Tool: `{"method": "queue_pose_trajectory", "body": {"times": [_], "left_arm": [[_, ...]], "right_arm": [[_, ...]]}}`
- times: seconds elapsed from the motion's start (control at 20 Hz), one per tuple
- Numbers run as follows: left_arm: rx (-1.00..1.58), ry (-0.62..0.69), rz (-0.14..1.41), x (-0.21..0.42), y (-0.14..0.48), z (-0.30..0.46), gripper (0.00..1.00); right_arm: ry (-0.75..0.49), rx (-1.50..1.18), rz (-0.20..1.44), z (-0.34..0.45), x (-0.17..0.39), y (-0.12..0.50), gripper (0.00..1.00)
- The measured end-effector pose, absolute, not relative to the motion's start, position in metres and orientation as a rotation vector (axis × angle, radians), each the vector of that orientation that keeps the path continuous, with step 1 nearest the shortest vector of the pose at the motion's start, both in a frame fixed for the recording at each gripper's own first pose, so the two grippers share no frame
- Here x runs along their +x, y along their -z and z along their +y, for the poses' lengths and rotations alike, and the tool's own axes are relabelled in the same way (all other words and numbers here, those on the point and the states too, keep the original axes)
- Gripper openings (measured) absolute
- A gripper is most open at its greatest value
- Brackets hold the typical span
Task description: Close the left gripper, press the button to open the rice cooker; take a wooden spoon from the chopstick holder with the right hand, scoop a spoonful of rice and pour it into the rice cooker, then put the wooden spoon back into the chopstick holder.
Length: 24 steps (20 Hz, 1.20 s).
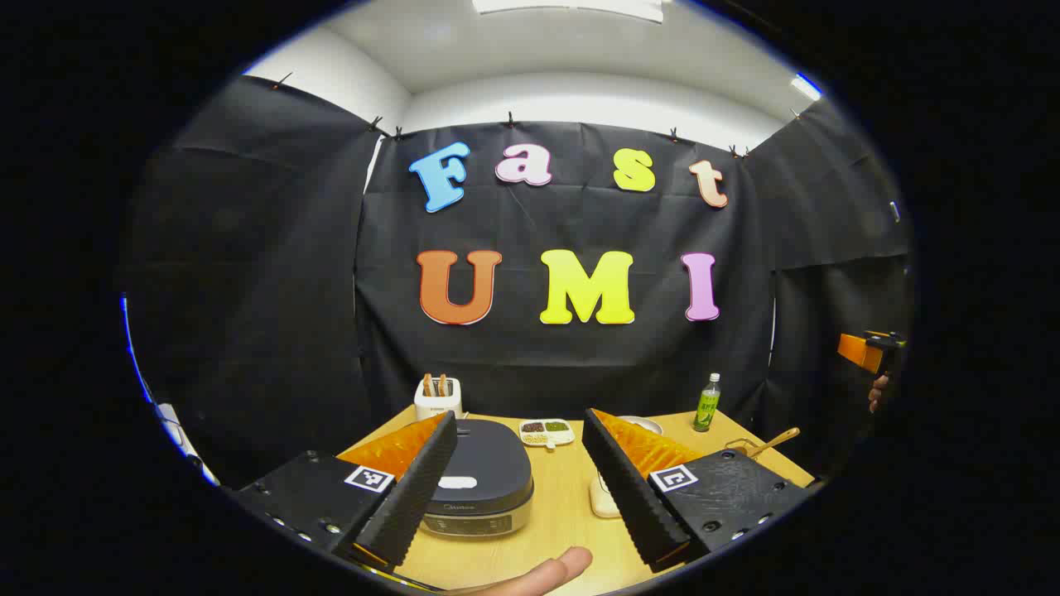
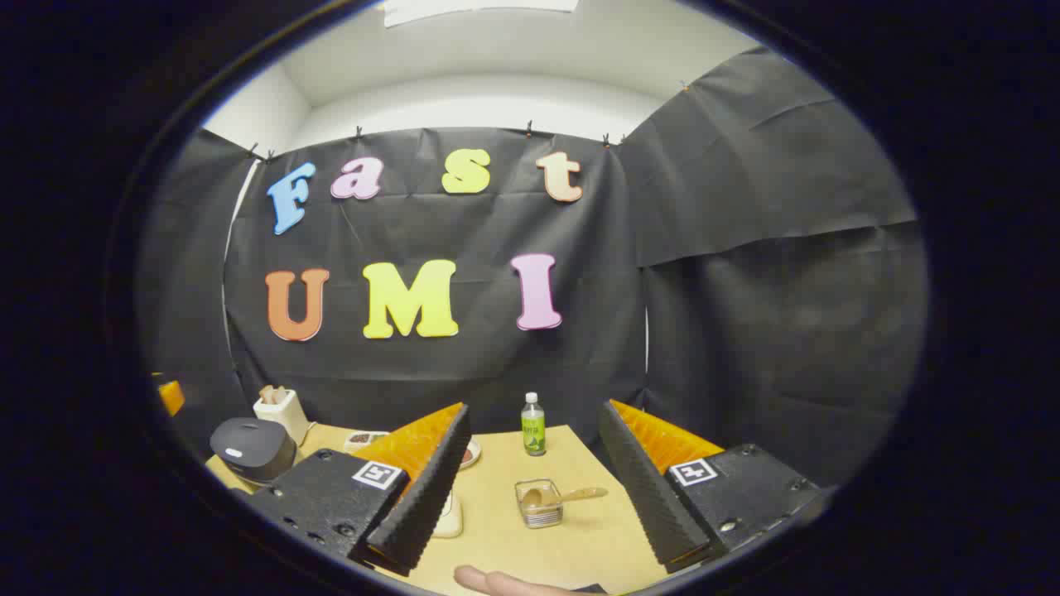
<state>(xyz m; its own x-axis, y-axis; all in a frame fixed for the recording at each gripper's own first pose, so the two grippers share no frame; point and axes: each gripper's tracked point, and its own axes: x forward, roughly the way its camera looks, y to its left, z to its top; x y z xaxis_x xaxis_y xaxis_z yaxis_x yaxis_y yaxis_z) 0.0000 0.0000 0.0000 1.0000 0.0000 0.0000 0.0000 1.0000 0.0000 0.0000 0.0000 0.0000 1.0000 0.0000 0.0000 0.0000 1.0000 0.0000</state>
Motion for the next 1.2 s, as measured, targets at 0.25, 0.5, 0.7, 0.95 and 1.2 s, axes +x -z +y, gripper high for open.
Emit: {"method": "queue_pose_trajectory", "body": {"times": [0.25, 0.5, 0.7, 0.95, 1.2], "left_arm": [[-0.047, 0.009, 0.041, -0.004, 0.010, 0.001, 0.97], [-0.012, 0.029, 0.049, -0.008, 0.013, -0.001, 0.97], [0.012, 0.013, 0.032, -0.013, 0.009, 0.007, 0.96], [0.010, -0.005, 0.041, -0.010, 0.015, 0.013, 0.97], [-0.010, -0.033, 0.054, 0.002, 0.018, 0.026, 0.96]], "right_arm": [[-0.008, -0.009, 0.017, 0.003, -0.005, 0.007, 0.99], [-0.016, -0.055, 0.011, 0.006, -0.008, 0.009, 1.00], [-0.025, -0.069, 0.003, 0.012, -0.009, 0.015, 0.99], [-0.017, -0.078, 0.003, 0.012, -0.008, 0.027, 1.00], [-0.045, -0.072, 0.020, 0.017, -0.009, 0.043, 1.00]]}}
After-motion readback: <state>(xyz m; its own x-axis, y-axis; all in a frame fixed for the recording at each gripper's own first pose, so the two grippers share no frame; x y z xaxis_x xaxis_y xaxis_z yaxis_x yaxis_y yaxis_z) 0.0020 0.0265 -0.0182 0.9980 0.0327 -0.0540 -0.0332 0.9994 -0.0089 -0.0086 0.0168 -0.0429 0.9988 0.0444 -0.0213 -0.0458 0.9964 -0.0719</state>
